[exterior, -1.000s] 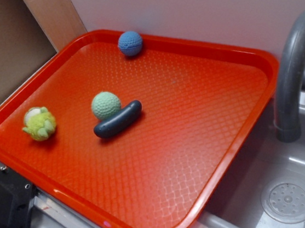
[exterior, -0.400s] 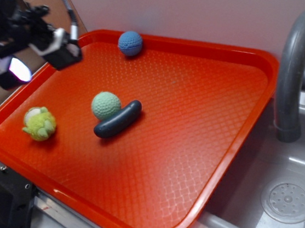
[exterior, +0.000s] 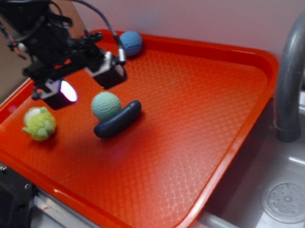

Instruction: Grab the green ball.

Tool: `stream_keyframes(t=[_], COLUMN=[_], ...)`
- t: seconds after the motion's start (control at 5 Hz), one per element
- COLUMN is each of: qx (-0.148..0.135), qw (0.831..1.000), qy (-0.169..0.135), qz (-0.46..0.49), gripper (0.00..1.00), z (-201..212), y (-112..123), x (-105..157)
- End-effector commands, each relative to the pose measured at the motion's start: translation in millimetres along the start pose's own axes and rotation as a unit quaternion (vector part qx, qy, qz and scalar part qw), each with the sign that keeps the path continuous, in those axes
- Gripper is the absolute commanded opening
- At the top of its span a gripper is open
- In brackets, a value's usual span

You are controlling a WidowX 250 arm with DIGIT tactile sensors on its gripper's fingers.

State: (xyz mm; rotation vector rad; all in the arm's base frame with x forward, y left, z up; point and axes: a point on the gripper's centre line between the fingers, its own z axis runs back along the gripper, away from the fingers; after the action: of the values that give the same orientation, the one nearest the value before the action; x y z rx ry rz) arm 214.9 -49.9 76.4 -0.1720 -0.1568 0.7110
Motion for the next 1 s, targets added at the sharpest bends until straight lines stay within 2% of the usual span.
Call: stream_keyframes(t=[0.0,0.2,0.4,0.6,0.8], qx=[0.016,0.026,0.04,0.07,0.087], qw=[0.999,0.999,0.999,0.998,0.996], qy=[-0.008,-0.008,-0.015,-0.007,-0.005], qz=[-0.036,-0.042,-0.032,-0.009,-0.011], gripper=[1.0,1.0,1.0,0.57,0.0], z=[-37,-38,-34,-43,-49], y=[0,5,22,37,42], x=[17,17,29,36,39])
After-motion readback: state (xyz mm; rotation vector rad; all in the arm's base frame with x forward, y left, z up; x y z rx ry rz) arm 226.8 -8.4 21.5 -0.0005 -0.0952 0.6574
